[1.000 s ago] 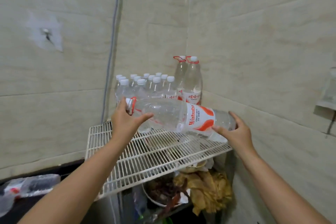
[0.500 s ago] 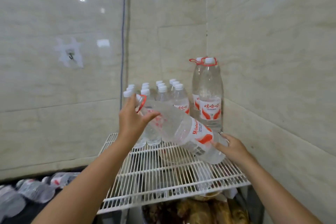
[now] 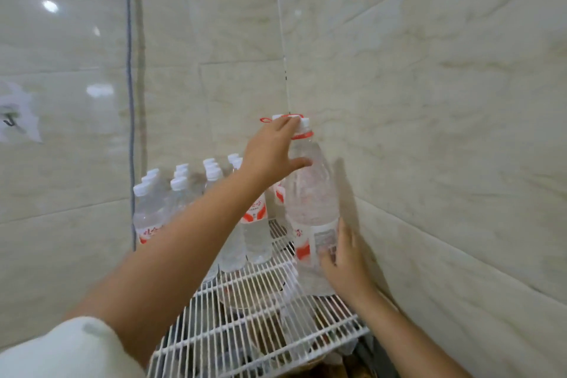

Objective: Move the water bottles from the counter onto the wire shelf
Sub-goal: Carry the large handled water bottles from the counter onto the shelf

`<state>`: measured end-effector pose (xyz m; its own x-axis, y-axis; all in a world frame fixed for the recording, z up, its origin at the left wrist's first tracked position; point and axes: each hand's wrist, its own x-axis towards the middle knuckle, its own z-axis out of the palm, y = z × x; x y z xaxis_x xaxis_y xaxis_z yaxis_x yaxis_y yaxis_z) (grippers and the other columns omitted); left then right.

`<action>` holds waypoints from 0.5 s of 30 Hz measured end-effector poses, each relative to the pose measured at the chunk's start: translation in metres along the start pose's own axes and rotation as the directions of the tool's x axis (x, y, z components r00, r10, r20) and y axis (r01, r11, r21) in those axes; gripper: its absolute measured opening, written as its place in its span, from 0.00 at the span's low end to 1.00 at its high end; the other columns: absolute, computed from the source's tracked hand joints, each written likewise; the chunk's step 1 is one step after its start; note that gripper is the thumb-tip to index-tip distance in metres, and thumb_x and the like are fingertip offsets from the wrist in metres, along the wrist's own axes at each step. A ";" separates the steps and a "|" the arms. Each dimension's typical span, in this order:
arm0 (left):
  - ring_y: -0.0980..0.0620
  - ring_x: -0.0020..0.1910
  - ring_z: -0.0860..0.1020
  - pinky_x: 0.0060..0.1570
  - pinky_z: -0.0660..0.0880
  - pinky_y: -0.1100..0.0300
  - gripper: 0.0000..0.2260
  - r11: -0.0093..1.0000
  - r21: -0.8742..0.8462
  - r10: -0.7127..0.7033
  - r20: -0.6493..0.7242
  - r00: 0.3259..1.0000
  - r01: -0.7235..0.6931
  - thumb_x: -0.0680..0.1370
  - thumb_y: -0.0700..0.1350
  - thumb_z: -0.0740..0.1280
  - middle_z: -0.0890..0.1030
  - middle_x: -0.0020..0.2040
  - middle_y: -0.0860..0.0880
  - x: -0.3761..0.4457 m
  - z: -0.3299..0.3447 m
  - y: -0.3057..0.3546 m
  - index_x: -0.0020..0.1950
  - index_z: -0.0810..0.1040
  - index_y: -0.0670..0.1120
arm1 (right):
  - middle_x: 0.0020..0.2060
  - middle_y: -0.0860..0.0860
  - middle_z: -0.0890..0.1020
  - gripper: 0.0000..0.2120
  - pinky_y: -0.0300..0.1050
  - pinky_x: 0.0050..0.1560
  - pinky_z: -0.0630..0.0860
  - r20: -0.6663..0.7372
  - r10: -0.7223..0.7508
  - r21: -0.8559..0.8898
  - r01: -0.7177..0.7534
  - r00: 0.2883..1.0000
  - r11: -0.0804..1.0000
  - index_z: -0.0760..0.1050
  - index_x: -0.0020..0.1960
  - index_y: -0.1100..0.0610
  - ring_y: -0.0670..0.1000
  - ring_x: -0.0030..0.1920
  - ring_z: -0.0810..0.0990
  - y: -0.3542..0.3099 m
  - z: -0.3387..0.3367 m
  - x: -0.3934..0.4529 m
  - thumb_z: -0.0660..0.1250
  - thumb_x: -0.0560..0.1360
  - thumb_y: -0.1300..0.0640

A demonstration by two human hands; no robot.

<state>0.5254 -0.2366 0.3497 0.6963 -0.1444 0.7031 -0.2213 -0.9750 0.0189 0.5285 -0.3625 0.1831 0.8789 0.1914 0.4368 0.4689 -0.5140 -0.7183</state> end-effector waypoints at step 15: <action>0.50 0.75 0.54 0.70 0.51 0.61 0.38 0.927 -0.374 0.027 0.106 0.994 0.015 0.70 0.49 0.73 0.58 0.75 0.48 0.021 0.027 -0.036 0.74 0.57 0.45 | 0.70 0.55 0.54 0.54 0.39 0.63 0.66 -0.137 0.193 -0.130 -0.210 0.972 0.969 0.38 0.74 0.57 0.52 0.69 0.59 -0.016 0.022 0.013 0.72 0.66 0.42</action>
<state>0.5667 -0.2092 0.3446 0.7586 -0.1880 0.6238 -0.4504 -0.8432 0.2936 0.5344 -0.3330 0.1886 0.9325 -0.0273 0.3602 0.2580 -0.6474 -0.7171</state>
